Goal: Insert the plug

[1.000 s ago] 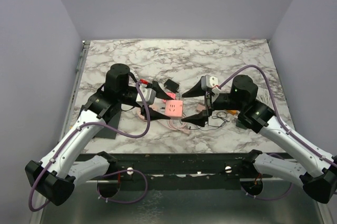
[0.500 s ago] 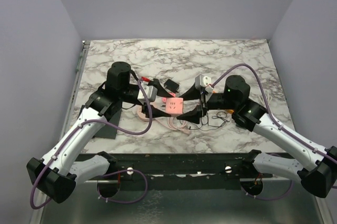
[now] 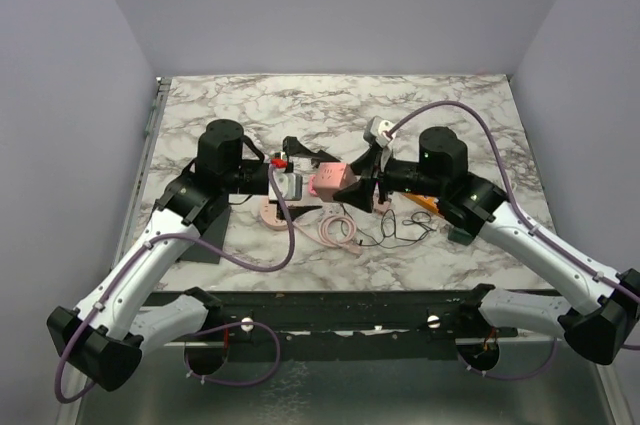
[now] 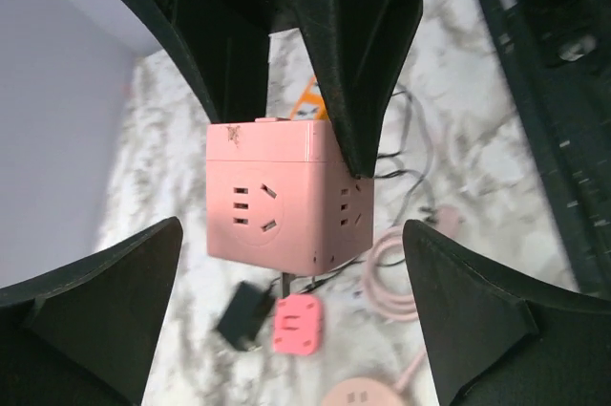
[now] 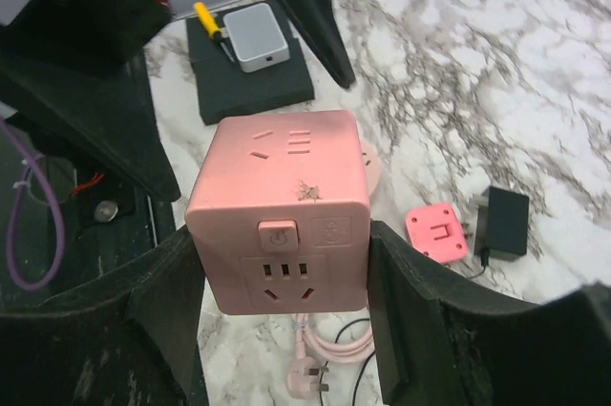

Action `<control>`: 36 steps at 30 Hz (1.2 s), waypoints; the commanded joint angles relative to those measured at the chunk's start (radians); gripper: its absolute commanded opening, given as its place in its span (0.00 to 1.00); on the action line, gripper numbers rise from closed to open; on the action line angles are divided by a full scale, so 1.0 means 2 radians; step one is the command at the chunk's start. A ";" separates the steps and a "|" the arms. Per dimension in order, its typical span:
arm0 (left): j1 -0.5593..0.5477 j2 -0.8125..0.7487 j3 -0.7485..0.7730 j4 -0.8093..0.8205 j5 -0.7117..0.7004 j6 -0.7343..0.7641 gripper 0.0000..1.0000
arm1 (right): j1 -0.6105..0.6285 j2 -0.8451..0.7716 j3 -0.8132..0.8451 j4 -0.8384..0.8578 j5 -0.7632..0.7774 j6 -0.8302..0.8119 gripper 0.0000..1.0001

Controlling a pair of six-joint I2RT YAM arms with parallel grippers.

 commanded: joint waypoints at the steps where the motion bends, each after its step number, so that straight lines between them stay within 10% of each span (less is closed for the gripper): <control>1: -0.002 -0.031 -0.008 0.028 -0.099 0.162 0.99 | 0.000 0.031 0.049 -0.044 0.091 0.054 0.01; 9: -0.004 -0.079 -0.070 0.032 -0.127 0.307 0.99 | 0.001 0.131 0.153 -0.102 0.138 0.167 0.01; 25: -0.007 -0.042 -0.081 0.117 -0.200 0.113 0.99 | 0.016 0.144 0.135 -0.043 0.161 0.259 0.01; 36: -0.014 -0.039 -0.101 0.113 -0.196 0.118 0.99 | 0.027 0.160 0.136 -0.027 0.191 0.288 0.01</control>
